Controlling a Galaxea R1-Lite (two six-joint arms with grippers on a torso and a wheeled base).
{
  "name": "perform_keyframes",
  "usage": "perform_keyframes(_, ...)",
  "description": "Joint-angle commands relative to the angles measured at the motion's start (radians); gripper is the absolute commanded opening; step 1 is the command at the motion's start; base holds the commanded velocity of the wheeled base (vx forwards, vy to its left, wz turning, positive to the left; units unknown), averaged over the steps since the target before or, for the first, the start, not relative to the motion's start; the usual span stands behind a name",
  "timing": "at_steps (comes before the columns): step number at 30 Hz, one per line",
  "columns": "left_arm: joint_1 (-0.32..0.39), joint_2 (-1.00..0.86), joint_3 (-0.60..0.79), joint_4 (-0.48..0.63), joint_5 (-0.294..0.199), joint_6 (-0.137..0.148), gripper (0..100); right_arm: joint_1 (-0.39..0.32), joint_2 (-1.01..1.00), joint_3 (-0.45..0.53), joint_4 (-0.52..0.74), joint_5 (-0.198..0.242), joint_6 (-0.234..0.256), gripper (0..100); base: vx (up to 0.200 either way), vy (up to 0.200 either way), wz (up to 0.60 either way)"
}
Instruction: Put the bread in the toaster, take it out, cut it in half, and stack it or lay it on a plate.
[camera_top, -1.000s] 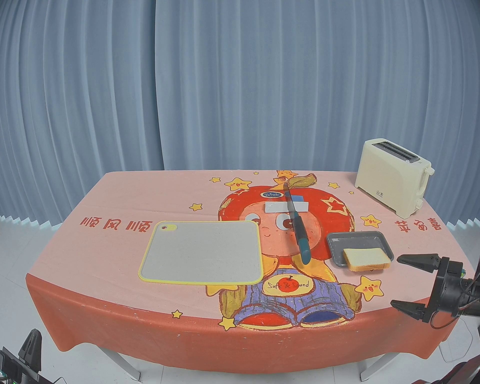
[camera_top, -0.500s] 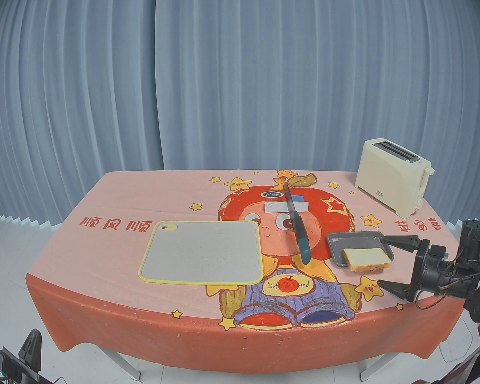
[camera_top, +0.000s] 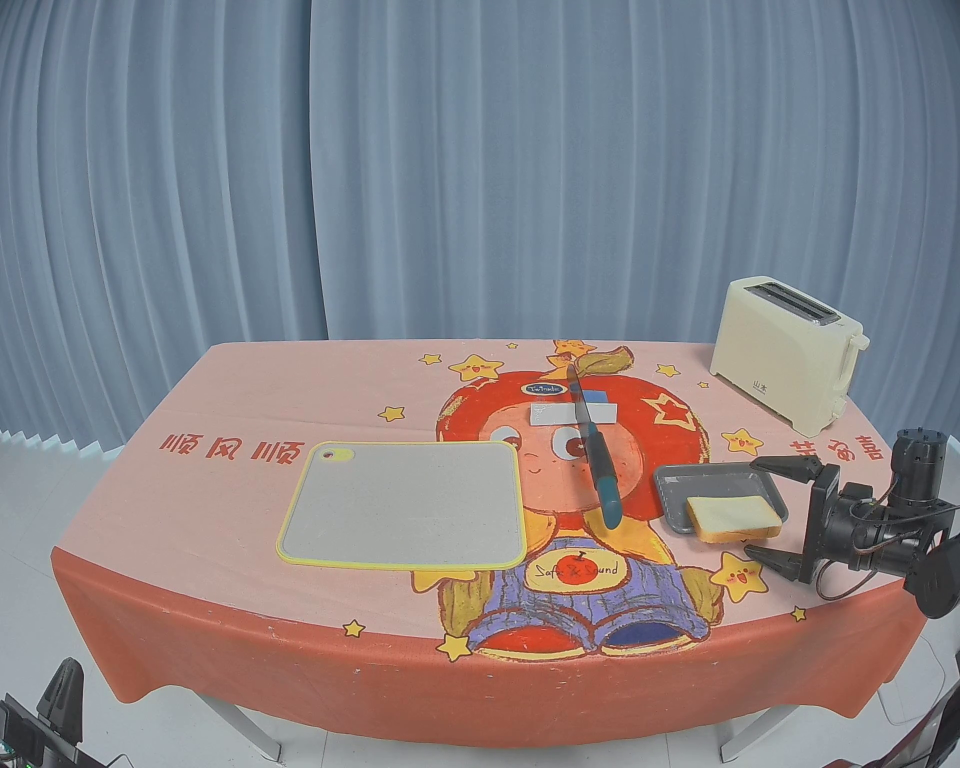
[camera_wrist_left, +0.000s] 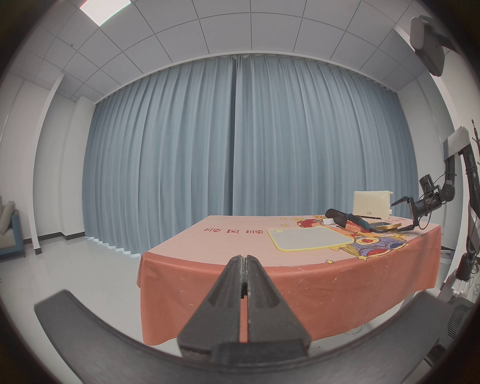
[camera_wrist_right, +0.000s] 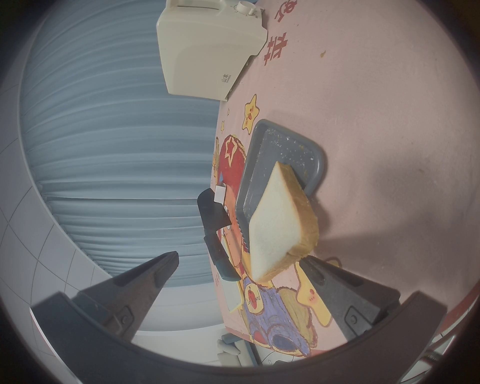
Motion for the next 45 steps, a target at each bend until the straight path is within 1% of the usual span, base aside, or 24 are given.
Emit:
perform_keyframes(1,0.001,-0.016,0.018,-0.001,0.001,0.000,0,-0.007,0.012,-0.010,0.001,0.001,0.002,100,0.000,0.000,0.00)
perform_keyframes(7,0.001,-0.016,0.018,-0.001,0.001,0.000,0,-0.013,0.035,-0.025,0.001,0.000,0.002,100,0.000,0.000,0.00)
perform_keyframes(8,0.001,-0.016,0.018,0.000,0.001,0.000,0,-0.013,0.036,-0.027,0.001,0.000,0.003,0,0.000,0.000,0.00)
perform_keyframes(15,0.001,-0.016,0.018,0.000,0.001,0.000,0,-0.025,0.085,-0.025,0.002,0.000,0.003,0,0.000,0.000,0.00)
perform_keyframes(21,0.001,-0.016,0.018,-0.001,0.001,0.000,0,-0.021,0.131,-0.011,0.001,-0.002,0.000,0,0.000,0.000,0.00)
perform_keyframes(25,0.001,-0.016,0.018,0.000,0.001,-0.002,0,-0.025,0.105,-0.019,0.001,-0.005,0.002,0,0.000,0.000,0.00)
perform_keyframes(31,0.001,-0.016,0.018,0.000,0.001,0.000,0,-0.025,-0.016,-0.028,0.002,-0.013,-0.003,0,0.000,0.000,0.00)
perform_keyframes(34,0.001,-0.016,0.018,-0.001,0.001,-0.002,0,-0.018,-0.065,-0.050,0.011,-0.013,-0.004,0,0.000,0.000,0.00)
perform_keyframes(39,0.001,-0.016,0.018,0.000,0.001,-0.002,0,0.001,-0.070,-0.060,0.004,-0.014,-0.015,0,0.000,0.000,0.00)
perform_keyframes(41,0.001,-0.016,0.018,0.000,0.001,0.000,0,0.005,-0.077,-0.063,0.004,-0.013,-0.037,0,0.000,0.000,0.00)
perform_keyframes(42,0.001,-0.016,0.018,0.000,0.001,0.000,0,0.007,-0.080,-0.065,0.004,-0.013,-0.055,0,0.000,0.000,0.00)
perform_keyframes(45,0.001,-0.016,0.018,0.000,0.001,0.000,0,0.028,-0.080,-0.076,0.011,-0.011,-0.138,0,0.000,0.000,0.00)
